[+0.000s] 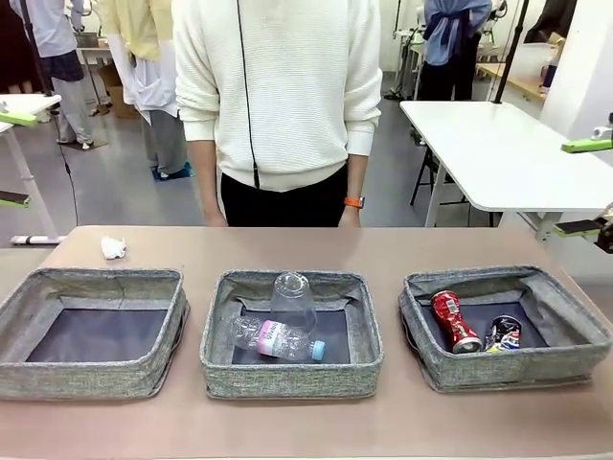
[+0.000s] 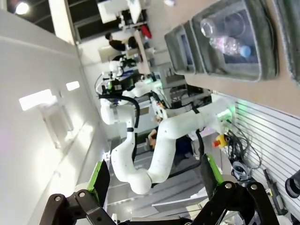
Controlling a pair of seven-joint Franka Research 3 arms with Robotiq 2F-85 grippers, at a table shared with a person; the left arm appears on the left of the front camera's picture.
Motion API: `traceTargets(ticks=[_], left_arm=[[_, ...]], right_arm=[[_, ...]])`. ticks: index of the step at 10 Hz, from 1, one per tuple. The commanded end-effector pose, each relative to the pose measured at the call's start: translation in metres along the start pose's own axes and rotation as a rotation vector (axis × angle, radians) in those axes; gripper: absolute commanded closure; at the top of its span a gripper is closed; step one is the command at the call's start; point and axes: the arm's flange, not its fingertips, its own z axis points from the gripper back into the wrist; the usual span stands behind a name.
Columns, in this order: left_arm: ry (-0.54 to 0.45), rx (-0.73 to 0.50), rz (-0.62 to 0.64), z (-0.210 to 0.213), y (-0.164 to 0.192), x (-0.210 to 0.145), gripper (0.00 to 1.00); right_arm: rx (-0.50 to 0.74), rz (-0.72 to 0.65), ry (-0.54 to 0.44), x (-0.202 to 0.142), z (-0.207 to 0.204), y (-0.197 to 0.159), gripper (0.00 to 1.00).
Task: Sort the waste into the appropriate baskets.
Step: Place the picked waste into the Fabric basket indicated by the person, then pick up the waste item pointed out by the person.
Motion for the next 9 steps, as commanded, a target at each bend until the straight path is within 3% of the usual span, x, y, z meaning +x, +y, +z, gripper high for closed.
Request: traceTargets(ticks=[1,9], left_arm=[[0.006,-0.001,-0.019,0.0021,0.0005,0.0001,0.00],[0.006,-0.001,-0.019,0.0021,0.0005,0.0001,0.00]], right_arm=[[0.025,0.024,0.001,0.0020,0.0068,0.0037,0.00],[0.025,0.024,0.001,0.0020,0.0068,0.0037,0.00]])
